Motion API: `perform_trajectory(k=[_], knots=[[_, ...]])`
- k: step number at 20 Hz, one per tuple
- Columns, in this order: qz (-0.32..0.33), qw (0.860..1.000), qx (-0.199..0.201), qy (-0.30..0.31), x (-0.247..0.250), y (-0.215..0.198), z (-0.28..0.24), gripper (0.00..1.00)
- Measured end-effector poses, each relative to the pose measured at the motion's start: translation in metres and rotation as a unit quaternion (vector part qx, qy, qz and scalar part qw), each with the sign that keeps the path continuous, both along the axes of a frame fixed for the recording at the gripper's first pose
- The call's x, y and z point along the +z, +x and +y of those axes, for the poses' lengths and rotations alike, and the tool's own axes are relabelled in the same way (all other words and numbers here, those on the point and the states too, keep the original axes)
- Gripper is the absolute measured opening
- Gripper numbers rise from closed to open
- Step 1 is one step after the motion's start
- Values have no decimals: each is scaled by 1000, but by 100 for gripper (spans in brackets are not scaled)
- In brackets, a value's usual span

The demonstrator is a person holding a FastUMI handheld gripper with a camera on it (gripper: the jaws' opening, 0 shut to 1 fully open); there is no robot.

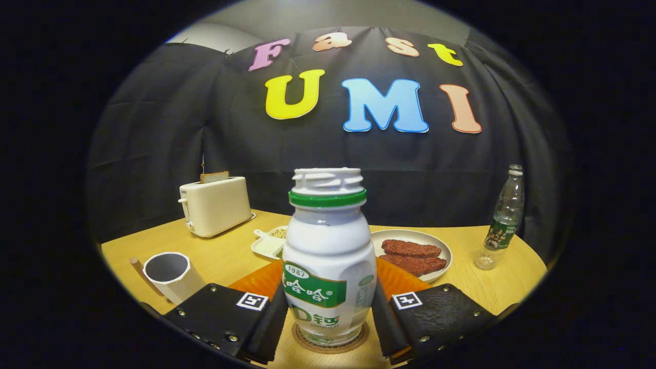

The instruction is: Take the bottle from table, then pour the juice into the cup, finally place the bottle on the coaster

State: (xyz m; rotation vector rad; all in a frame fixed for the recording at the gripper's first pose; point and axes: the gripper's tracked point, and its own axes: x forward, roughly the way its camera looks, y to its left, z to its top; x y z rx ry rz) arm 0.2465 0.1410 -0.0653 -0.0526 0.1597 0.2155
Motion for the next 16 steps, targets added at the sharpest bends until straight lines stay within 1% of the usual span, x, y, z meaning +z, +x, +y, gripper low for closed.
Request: perform_trajectory(k=[4, 14, 16], knots=[[3, 1000, -1, -7, -7, 2, 0, 74], [-14, 1000, -5, -19, -6, -1, 4, 74], [-13, 1000, -8, -26, -8, -2, 2, 75]])
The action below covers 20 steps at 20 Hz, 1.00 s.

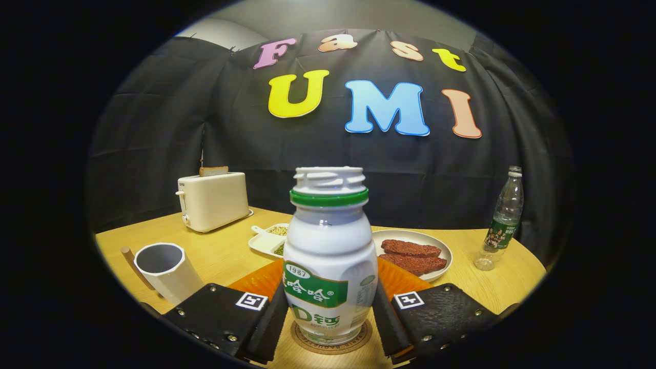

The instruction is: Take the bottle from table, then pour the juice into the cup, finally place the bottle on the coaster

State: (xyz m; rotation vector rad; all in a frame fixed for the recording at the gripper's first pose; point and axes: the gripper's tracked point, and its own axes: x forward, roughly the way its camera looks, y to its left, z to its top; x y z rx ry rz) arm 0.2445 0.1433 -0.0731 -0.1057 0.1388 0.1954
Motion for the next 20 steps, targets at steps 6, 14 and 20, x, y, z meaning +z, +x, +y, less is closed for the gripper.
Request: perform_trajectory(k=[6, 14, 20], knots=[[-9, 1000, -7, -5, 7, -5, -1, 97], [-37, 999, -28, 9, 54, -37, -9, 97], [-58, 997, -49, 17, 104, -68, -20, 96]])
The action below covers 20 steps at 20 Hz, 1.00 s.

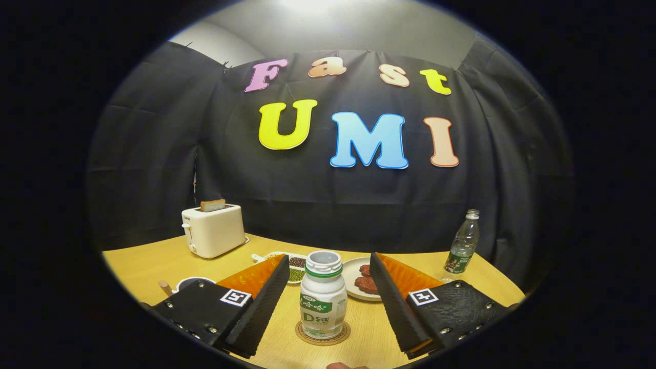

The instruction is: Take the bottle from table, then pour the juice into the cup, finally place the bottle on the coaster

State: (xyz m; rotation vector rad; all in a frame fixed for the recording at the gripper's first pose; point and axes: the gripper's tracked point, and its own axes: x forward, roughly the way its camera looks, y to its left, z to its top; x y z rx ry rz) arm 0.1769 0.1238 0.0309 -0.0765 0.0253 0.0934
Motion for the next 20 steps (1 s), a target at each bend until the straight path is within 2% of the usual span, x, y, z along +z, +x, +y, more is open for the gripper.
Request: perform_trajectory(k=[5, 8, 11, 20], knots=[[-14, 1000, -24, -9, 38, -28, -12, 96], [-27, 999, -23, -12, 60, -44, -13, 96], [-34, 999, -12, 10, 76, -55, -9, 96], [-19, 999, -28, 8, 77, -69, -24, 96]])
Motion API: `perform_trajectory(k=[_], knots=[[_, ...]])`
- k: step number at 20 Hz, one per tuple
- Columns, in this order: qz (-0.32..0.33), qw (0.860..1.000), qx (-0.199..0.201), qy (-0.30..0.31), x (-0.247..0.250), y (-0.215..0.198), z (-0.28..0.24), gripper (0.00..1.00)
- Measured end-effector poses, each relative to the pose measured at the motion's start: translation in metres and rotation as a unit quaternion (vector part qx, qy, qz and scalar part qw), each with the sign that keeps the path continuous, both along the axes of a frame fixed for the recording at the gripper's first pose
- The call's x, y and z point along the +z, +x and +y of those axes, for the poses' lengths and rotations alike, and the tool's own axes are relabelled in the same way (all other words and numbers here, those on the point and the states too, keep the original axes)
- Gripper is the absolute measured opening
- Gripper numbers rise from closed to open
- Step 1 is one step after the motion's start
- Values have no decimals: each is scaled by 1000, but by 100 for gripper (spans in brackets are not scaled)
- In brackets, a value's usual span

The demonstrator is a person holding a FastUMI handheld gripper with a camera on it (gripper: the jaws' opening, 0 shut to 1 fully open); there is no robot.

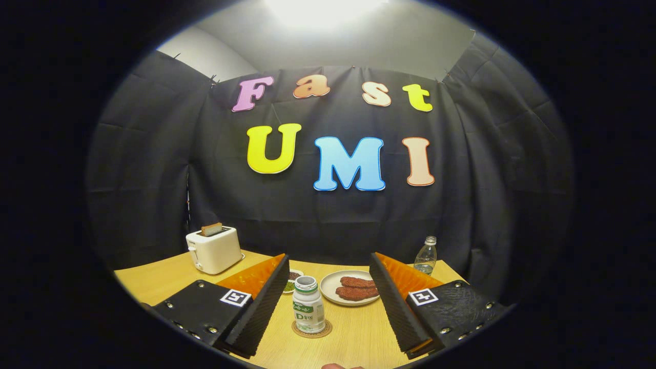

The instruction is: Take the bottle from table, then pour the juice into the cup, finally place the bottle on the coaster

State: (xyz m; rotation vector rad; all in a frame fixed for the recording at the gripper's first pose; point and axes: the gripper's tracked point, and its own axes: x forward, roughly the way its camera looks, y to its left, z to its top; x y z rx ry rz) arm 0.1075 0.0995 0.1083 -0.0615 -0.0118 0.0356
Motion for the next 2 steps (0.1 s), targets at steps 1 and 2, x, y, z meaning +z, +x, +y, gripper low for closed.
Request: perform_trajectory(k=[1, 2], knots=[[0, 1000, -1, -1, -1, -1, -1, 96], [1, 1000, -2, -3, -3, -2, -4, 96]])
